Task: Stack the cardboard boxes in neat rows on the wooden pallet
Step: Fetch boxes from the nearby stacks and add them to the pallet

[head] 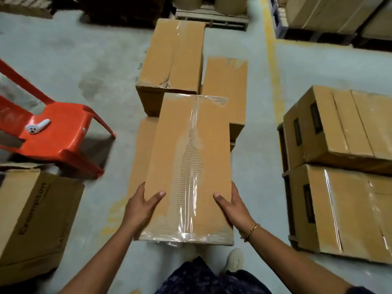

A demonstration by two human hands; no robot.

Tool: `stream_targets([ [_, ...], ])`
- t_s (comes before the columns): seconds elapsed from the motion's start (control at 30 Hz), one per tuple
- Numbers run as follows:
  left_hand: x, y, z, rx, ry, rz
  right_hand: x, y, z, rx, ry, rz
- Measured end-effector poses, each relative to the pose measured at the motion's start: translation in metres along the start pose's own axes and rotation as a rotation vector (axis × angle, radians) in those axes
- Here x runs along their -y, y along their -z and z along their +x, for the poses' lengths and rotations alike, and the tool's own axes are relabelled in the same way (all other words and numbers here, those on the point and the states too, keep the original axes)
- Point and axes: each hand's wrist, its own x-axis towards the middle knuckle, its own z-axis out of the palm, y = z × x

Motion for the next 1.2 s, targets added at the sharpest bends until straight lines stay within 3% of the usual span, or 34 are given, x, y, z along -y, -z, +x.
stream_targets([
  [0.27, -0.079, -0.109, -0.040, 0.145, -0.173, 0.033, -0.047, 0.117, -0.059, -0.314, 0.011, 0.160],
  [0.53, -0.143, -0.270, -0.128, 0.359, -0.354, 0.093, -0.141, 0.252, -0.170, -0.626, 0.039, 0.356],
  [0.9, -0.207, -0.491, -0.286, 0.561, -0.490, 0.231, -0.274, 0.434, -0.326, -0.887, -0.061, 0.392],
  [1.2, -0.264, -0.640, -0.342, 0.719, -0.538, 0.334, -0.352, 0.552, -0.362, -1.000, -0.150, 0.451],
])
